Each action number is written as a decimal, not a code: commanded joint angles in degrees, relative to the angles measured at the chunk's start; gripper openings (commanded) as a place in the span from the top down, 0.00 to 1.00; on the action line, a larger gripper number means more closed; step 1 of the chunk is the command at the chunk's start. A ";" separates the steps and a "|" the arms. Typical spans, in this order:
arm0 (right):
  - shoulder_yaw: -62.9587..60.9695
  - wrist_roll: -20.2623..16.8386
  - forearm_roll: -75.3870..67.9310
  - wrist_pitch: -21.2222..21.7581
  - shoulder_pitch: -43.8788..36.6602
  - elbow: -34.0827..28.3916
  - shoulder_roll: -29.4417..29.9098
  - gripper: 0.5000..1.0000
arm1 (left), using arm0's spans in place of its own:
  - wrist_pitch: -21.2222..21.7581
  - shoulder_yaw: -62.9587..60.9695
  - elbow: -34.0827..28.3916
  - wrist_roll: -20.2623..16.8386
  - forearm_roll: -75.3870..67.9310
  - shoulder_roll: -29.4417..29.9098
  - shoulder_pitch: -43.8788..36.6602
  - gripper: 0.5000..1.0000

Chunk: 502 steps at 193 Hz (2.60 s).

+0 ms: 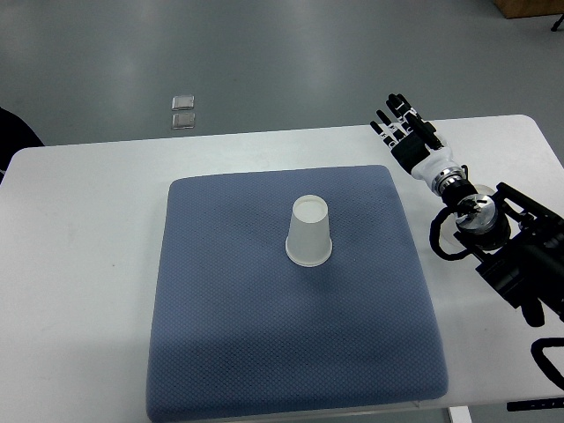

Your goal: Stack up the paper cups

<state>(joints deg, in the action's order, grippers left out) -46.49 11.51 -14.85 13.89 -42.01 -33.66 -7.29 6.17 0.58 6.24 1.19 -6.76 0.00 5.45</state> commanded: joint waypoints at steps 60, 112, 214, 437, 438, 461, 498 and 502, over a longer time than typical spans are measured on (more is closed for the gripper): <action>0.17 0.00 0.00 0.00 -0.09 0.00 -0.09 0.17 | -0.99 0.03 0.00 0.04 0.00 0.00 0.00 0.00; 0.44 -0.26 4.74 0.44 -0.53 -1.76 -1.06 0.17 | -0.99 -0.06 0.00 -0.05 0.00 0.00 0.00 0.00; 35.68 -3.69 19.95 3.25 -22.15 -8.52 -18.55 0.17 | -1.07 -0.06 4.04 0.04 -0.09 0.00 0.44 0.00; 108.37 -8.08 44.56 21.11 -89.91 -39.72 -19.07 0.16 | -1.16 -0.14 8.17 -0.05 -0.09 0.00 0.88 0.00; 108.37 -8.08 44.56 21.11 -89.91 -39.72 -19.07 0.16 | -1.16 -0.14 8.17 -0.05 -0.09 0.00 0.88 0.00; 109.60 -8.26 44.65 21.11 -89.21 -39.72 -18.99 0.17 | -1.16 -0.14 8.09 -0.05 -0.09 0.00 0.88 0.00; 111.97 -8.26 48.87 21.11 -83.59 -38.49 -19.16 0.17 | -1.16 -0.14 8.00 -0.05 -0.09 0.00 0.88 0.00; 111.88 -8.26 49.04 21.11 -82.62 -38.06 -19.25 0.17 | -1.16 -0.14 8.00 -0.05 -0.09 0.00 0.88 0.00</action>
<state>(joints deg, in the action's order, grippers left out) 65.03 3.25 32.10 35.00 -128.17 -72.87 -26.34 5.00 0.43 14.24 1.15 -6.85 0.00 6.33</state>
